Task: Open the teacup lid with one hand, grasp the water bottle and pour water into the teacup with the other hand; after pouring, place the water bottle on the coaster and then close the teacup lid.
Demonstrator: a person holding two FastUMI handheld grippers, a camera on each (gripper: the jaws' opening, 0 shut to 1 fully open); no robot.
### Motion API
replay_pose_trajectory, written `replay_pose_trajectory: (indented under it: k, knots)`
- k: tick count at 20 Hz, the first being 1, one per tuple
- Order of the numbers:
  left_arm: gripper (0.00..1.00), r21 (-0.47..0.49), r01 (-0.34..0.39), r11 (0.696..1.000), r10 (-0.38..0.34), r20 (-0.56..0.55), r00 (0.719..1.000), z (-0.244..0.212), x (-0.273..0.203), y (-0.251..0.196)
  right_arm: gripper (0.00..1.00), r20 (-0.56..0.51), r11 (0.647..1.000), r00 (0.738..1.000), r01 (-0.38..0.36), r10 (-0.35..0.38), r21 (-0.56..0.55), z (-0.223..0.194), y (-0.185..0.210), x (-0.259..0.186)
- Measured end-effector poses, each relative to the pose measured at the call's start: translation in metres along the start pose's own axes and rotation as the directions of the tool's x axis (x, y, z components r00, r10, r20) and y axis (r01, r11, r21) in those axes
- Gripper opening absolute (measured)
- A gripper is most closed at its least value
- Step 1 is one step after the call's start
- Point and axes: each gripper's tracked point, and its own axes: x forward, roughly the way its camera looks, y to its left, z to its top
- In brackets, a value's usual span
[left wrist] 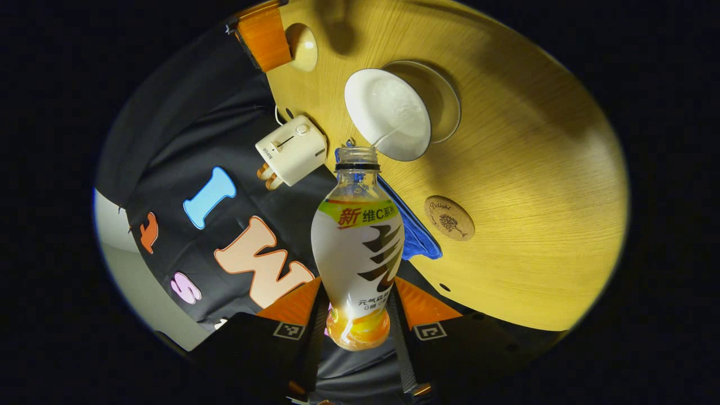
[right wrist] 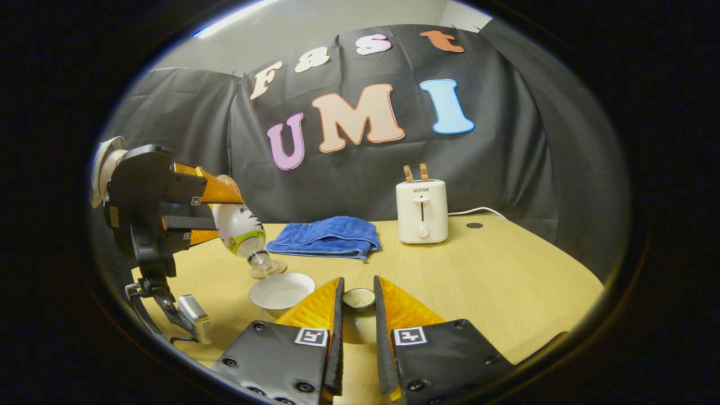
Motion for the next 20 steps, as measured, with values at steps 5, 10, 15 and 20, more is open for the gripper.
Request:
replay_pose_trajectory:
  k: [5, 10, 15, 20]
  knots:
    - [0.54, -0.013, 0.013, 1.000, -0.013, 0.008, 1.000, 0.001, 0.003, -0.008, 0.27, -0.005, 1.000, 1.000, 0.003, -0.003, -0.001, 0.000, -0.001, 0.001]
    - [0.55, -0.066, 0.055, 0.996, -0.053, 0.036, 0.998, 0.005, 0.007, -0.024, 0.27, -0.004, 1.000, 1.000, -0.003, 0.003, -0.004, 0.002, 0.002, 0.002]
    - [0.55, -0.333, 0.144, 0.932, -0.104, 0.136, 0.985, 0.021, 0.008, -0.047, 0.27, -0.009, 1.000, 1.000, -0.005, 0.005, -0.007, 0.001, 0.005, 0.002]
    - [0.55, -0.653, 0.190, 0.733, -0.061, 0.216, 0.975, 0.031, -0.001, -0.055, 0.27, -0.003, 1.000, 1.000, -0.002, 0.002, 0.007, 0.005, 0.004, 0.002]
